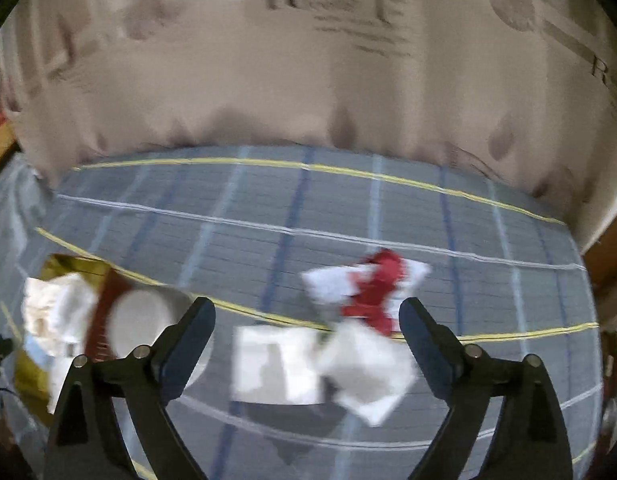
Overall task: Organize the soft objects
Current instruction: 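Grasp the red-and-white cloth with the right gripper and lift it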
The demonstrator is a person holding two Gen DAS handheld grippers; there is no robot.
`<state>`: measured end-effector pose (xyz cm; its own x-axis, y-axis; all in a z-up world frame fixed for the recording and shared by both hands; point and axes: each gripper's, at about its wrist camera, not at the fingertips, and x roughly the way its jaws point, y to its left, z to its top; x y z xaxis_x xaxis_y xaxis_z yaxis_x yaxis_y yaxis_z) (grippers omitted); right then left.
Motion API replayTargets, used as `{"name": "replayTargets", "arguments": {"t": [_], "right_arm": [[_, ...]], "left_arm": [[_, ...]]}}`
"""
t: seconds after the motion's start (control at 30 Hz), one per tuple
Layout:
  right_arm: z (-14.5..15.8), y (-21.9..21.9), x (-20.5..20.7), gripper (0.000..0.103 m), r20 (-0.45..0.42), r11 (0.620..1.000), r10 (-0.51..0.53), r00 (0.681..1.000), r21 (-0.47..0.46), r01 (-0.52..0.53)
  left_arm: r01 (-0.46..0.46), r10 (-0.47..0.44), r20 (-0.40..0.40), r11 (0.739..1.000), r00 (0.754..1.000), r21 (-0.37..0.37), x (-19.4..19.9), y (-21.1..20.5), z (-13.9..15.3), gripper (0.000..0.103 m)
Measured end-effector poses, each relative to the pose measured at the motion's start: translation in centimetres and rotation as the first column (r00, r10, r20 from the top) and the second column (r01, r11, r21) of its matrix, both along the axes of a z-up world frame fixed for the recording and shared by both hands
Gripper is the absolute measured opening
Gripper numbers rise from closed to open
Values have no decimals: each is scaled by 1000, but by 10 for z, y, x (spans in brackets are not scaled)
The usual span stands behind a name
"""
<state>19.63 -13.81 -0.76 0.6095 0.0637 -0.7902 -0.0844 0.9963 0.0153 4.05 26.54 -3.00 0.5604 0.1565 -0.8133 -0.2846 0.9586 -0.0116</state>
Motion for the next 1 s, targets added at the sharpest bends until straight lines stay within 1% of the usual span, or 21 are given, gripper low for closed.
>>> {"name": "replayTargets", "arguments": {"t": [0.13, 0.3, 0.43, 0.5, 0.57, 0.6, 0.63, 0.67, 0.7, 0.77, 0.83, 1.0], "right_arm": [[-17, -18, 16, 94, -28, 999, -31, 999, -40, 30], [-42, -28, 36, 95, -64, 999, -42, 997, -36, 40], [-59, -33, 52, 95, -71, 999, -46, 996, -25, 44], [-63, -36, 55, 91, -71, 999, -43, 997, -1, 43], [-67, -38, 59, 74, -74, 999, -35, 997, 18, 36], [-67, -39, 59, 70, -76, 999, -29, 997, 25, 31], [-68, -39, 60, 59, -77, 999, -17, 997, 33, 20], [-69, -40, 59, 51, -76, 999, -8, 997, 40, 11], [-68, -41, 59, 49, -72, 999, -4, 997, 44, 8], [-63, -44, 55, 42, -47, 998, 3, 999, 57, 0], [-55, -49, 50, 38, -13, 997, 2, 1000, 74, -1], [-31, -73, 37, 38, 47, 995, -36, 998, 95, 32]], "left_arm": [[5, -5, -5, 1000, 1000, 10, 1, -2, -2, 46], [17, -17, 11, 999, 1000, 33, 1, -4, -1, 46], [29, -30, 10, 999, 1000, 44, 1, -8, -2, 46], [36, -36, 3, 998, 999, 55, 1, -11, -3, 46], [42, -42, -8, 997, 999, 62, 1, -14, -3, 46], [46, -45, -10, 997, 999, 63, 1, -16, -3, 46], [48, -47, -12, 997, 999, 63, 1, -17, -2, 46], [50, -49, -15, 997, 999, 62, 2, -18, -2, 46], [54, -53, -13, 997, 999, 62, 1, -20, 0, 46], [57, -57, -8, 997, 998, 60, 1, -23, 4, 46], [65, -65, -3, 996, 998, 55, 1, -28, 9, 46], [101, -101, 12, 994, 995, 38, 4, -46, 19, 46]]}}
